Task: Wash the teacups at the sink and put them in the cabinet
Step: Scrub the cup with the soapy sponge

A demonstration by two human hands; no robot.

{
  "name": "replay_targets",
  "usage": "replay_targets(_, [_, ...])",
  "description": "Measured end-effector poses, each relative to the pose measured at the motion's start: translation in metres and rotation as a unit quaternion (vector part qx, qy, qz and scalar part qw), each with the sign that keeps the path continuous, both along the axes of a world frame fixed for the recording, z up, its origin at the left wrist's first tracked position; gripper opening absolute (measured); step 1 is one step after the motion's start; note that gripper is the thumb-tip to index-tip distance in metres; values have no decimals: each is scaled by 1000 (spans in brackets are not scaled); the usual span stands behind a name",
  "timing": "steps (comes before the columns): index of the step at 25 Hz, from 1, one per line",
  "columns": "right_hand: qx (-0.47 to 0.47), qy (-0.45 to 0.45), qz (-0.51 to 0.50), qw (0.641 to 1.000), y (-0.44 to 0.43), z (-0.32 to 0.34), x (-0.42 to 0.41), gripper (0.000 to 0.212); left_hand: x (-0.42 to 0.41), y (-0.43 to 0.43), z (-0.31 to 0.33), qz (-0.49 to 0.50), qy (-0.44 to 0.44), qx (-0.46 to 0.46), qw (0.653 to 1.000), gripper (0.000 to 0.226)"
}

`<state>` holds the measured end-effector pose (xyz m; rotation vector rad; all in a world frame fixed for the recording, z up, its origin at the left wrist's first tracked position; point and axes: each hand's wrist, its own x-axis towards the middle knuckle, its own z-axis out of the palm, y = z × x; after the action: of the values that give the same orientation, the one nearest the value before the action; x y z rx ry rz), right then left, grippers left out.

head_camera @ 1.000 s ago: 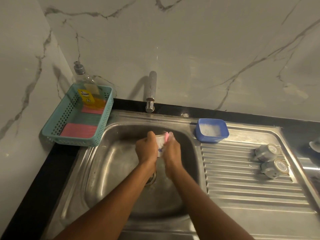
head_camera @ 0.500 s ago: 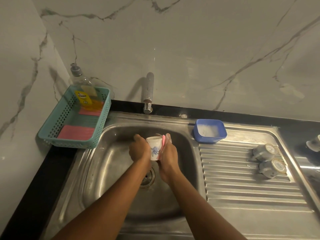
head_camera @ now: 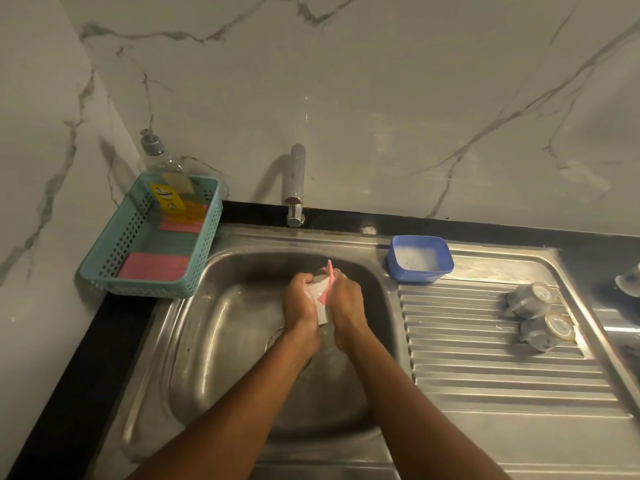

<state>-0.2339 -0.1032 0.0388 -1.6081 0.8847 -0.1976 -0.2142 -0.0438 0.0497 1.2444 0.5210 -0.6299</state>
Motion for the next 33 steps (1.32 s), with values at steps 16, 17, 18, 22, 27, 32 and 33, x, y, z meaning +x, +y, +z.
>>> replay_targets(16, [-19, 1, 21, 1000, 11, -23, -7, 31, 11, 5, -11, 0, 13, 31, 999, 31])
replay_targets(17, [-3, -20, 8, 1000, 16, -19, -11, 32, 11, 4, -10, 2, 2, 41, 999, 31])
replay_targets(18, [-7, -57, 11, 998, 25, -17, -19, 36, 14, 4, -9, 8, -6, 47, 999, 28])
replay_targets(22, [-45, -92, 42, 994, 30, -15, -24, 39, 27, 11, -12, -30, 22, 2, 999, 28])
replay_targets(27, [98, -25, 40, 994, 3, 4, -8, 36, 28, 20, -15, -67, 26, -33, 997, 35])
replay_targets(32, [5, -83, -7, 996, 18, -2, -22, 32, 17, 13, -18, 15, 83, 6, 996, 54])
replay_targets(33, [-14, -81, -7, 997, 13, 2, -22, 30, 13, 11, -19, 10, 83, 1, 996, 58])
